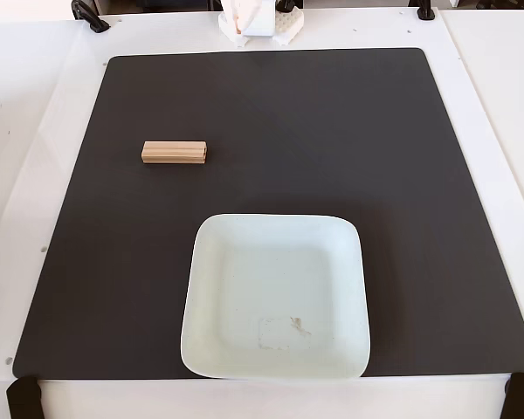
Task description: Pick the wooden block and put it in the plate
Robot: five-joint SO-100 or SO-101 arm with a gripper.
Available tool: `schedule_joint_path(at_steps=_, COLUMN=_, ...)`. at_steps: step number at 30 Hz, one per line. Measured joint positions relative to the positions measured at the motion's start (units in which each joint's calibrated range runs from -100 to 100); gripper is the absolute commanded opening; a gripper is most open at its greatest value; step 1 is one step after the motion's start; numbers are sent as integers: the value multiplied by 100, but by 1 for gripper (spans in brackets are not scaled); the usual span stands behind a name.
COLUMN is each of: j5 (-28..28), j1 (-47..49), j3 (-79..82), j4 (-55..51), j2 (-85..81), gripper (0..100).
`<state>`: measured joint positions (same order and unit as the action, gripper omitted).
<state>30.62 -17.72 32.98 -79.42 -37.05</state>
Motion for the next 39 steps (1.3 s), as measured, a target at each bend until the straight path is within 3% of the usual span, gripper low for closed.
schedule_joint_path(at_steps=9, j5=-1367, j1=-570, j3=-1765, j4=0, j2=2314, gripper=2)
schedule_joint_path(at_steps=16, j5=-1774, j1=-1033, j3=-2459, j4=0, j2=3718, gripper=20)
schedule_joint_path(at_steps=29, j5=-1883, j1=-1671, j3=-2688, j4=51, j2=4900, gripper=19)
schedule_joint_path(at_steps=39, j5=-1883, j1=-1632, j3=-3478, j4=94, j2=5742, gripper=19)
